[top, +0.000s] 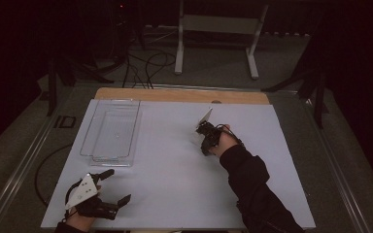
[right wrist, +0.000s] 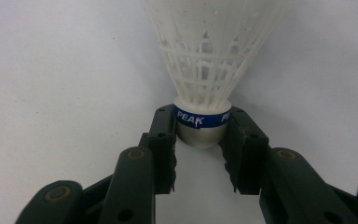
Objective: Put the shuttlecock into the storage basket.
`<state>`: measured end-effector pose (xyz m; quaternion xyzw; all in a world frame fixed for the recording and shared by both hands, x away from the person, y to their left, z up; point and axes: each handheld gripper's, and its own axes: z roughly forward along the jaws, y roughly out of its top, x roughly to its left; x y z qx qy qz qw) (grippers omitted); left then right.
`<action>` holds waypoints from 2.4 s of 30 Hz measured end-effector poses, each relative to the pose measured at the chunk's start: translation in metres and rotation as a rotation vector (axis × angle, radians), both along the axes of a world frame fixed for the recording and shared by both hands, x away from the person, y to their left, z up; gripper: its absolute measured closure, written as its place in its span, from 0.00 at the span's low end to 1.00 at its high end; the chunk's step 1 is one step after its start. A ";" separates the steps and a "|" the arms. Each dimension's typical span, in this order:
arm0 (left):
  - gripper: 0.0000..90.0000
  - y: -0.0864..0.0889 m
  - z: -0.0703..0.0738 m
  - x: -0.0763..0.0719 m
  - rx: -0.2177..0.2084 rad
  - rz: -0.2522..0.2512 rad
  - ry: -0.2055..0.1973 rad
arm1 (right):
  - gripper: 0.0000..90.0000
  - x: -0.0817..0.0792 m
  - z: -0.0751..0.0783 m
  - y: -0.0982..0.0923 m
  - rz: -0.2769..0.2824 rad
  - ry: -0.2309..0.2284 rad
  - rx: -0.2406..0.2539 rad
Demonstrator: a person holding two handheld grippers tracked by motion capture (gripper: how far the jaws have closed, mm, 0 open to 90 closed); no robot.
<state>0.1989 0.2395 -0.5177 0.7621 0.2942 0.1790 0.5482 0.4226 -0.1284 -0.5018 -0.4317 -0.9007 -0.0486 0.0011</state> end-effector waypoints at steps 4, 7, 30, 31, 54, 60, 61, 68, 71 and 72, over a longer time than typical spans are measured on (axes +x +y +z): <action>0.00 0.000 0.000 0.000 0.000 0.001 0.001 | 0.74 -0.001 0.002 -0.004 0.042 -0.002 -0.003; 0.00 0.000 0.000 0.000 0.002 0.002 0.003 | 0.74 -0.002 0.005 -0.006 0.063 0.000 0.010; 0.00 -0.001 0.000 0.001 0.007 0.005 0.003 | 0.74 -0.027 0.012 -0.032 0.172 0.047 0.052; 0.00 -0.001 0.000 0.001 0.007 0.005 0.003 | 0.74 -0.028 0.013 -0.033 0.188 0.045 0.051; 0.00 -0.002 -0.001 0.001 0.012 0.009 0.006 | 0.73 -0.073 0.016 -0.045 0.468 0.063 0.091; 0.00 -0.002 -0.001 0.001 0.008 0.012 0.010 | 0.73 -0.084 0.019 -0.045 0.539 0.041 0.092; 0.00 -0.002 -0.001 0.001 0.007 0.012 0.010 | 0.73 -0.085 0.019 -0.045 0.552 0.041 0.092; 0.00 -0.002 -0.001 0.001 0.011 0.011 0.011 | 0.73 -0.093 0.021 -0.047 0.621 0.041 0.111; 0.00 -0.002 -0.001 0.002 0.012 0.012 0.012 | 0.73 -0.098 0.022 -0.047 0.649 0.042 0.119; 0.00 -0.002 -0.001 0.002 0.013 0.012 0.012 | 0.73 -0.100 0.022 -0.047 0.659 0.043 0.116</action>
